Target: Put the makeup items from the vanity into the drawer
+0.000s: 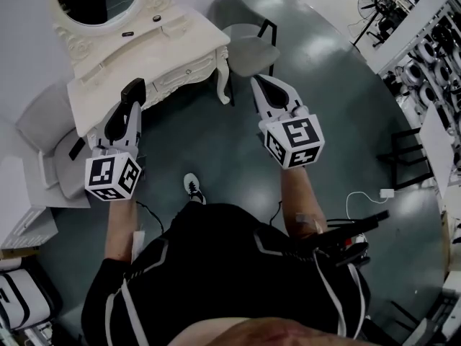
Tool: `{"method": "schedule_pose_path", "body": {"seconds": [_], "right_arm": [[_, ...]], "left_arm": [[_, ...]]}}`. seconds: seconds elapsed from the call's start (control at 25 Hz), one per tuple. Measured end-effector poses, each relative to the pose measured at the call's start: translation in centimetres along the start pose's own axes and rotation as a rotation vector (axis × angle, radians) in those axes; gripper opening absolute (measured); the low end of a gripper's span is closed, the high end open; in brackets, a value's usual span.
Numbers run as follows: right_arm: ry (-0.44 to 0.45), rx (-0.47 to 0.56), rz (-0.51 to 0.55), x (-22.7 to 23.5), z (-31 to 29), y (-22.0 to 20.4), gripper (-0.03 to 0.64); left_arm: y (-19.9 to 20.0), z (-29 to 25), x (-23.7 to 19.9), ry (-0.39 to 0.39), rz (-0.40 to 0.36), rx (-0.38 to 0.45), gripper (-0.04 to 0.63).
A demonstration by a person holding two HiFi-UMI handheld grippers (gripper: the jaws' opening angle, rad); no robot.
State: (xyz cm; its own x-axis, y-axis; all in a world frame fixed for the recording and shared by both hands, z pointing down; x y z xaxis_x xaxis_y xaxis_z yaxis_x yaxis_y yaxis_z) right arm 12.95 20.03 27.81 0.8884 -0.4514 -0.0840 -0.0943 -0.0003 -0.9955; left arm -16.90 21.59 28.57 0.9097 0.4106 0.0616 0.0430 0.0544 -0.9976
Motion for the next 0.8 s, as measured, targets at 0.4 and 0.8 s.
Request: {"method": "schedule_pose_path", "body": {"seconds": [0.4, 0.8], "right_arm": [[-0.03, -0.012, 0.014, 0.5, -9.2, 0.9, 0.005], [-0.073, -0.026, -0.005, 1.6, -16.7, 1.8, 0.005]], "left_arm": [[-1.2, -7.0, -6.6, -0.056, 0.054, 0.013, 0.094], [-1.6, -12.9, -11.9, -0.107, 0.082, 0.015, 0.092]]}}
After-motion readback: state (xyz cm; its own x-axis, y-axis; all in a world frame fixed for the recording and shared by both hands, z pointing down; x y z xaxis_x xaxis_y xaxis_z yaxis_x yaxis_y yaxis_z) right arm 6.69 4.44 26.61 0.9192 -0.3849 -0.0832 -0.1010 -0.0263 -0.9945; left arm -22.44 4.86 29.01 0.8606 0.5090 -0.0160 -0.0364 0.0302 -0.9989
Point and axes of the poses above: the fingertips, and each gripper's own axes: z backward along the fingers, x to its right, y out of its top, the point moved 4 cm from there along z, backward along the fingers, and after that the axes turned 2 degrees about -z, right-handed, at the moved point
